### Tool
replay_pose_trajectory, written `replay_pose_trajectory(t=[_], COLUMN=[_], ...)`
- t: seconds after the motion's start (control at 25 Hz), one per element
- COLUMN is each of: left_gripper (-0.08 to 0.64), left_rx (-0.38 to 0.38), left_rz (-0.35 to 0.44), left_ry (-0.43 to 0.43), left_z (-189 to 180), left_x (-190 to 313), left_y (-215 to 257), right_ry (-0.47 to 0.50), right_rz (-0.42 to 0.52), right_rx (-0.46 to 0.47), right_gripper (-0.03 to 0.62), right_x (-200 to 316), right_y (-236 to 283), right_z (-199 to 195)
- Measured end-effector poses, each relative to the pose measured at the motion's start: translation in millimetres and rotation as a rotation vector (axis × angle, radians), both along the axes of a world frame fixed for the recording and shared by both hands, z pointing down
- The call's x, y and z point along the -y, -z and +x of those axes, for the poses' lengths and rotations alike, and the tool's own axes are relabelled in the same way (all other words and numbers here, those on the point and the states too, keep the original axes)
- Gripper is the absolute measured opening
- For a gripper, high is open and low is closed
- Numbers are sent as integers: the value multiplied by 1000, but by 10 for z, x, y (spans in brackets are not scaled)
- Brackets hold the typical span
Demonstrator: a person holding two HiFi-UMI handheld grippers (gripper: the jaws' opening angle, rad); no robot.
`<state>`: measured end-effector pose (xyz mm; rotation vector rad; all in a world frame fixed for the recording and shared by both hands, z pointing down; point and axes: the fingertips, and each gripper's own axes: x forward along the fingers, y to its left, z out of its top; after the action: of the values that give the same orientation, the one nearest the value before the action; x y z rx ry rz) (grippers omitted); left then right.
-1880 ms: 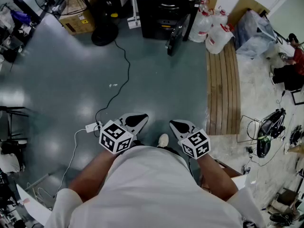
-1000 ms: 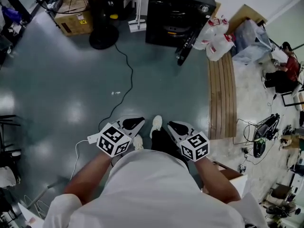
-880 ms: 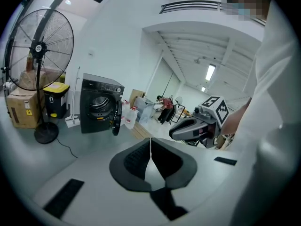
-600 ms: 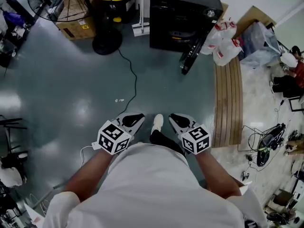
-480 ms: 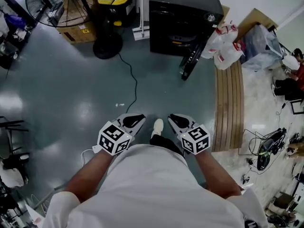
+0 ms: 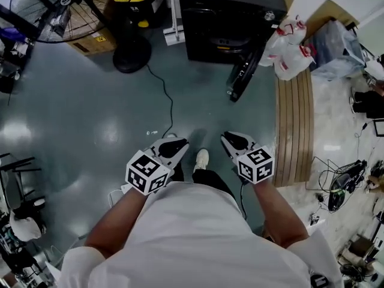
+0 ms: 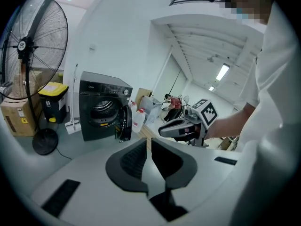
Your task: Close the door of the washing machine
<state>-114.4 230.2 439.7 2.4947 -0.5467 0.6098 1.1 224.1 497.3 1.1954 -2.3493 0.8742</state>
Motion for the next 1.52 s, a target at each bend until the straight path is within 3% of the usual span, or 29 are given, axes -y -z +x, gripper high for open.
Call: replay_pose_trajectory(t=[0.44,0.72,0.92,1.08,1.24,1.52], left_gripper=[23,69,67,53,26,17], left_rx=[-45,-34,-32,-23,-7,29], left_rz=[61,83,57,51,53,40], left_ry=[-145,-256,-224,-194,-152,-160], left_z=[80,54,157,338,544,880], left_x=[1247,1896,2242,2563,2877,3271], left_y=[36,13,-62,-68,20,29], right_ry=[-195,-403,-488,-563,-574,-550], right_rz=[-56,-116,-200,-260,-318,-403], right_rx=[-76,-70,-85,-35,3,90], right_gripper=[75,83,83,101,117,132], right_x=[987,1630,1902,2218,2526,2869], right_y=[-192,-440,-838,-1208,-1475,-1858], right_z=[397,922,1529,2076,2500,2702])
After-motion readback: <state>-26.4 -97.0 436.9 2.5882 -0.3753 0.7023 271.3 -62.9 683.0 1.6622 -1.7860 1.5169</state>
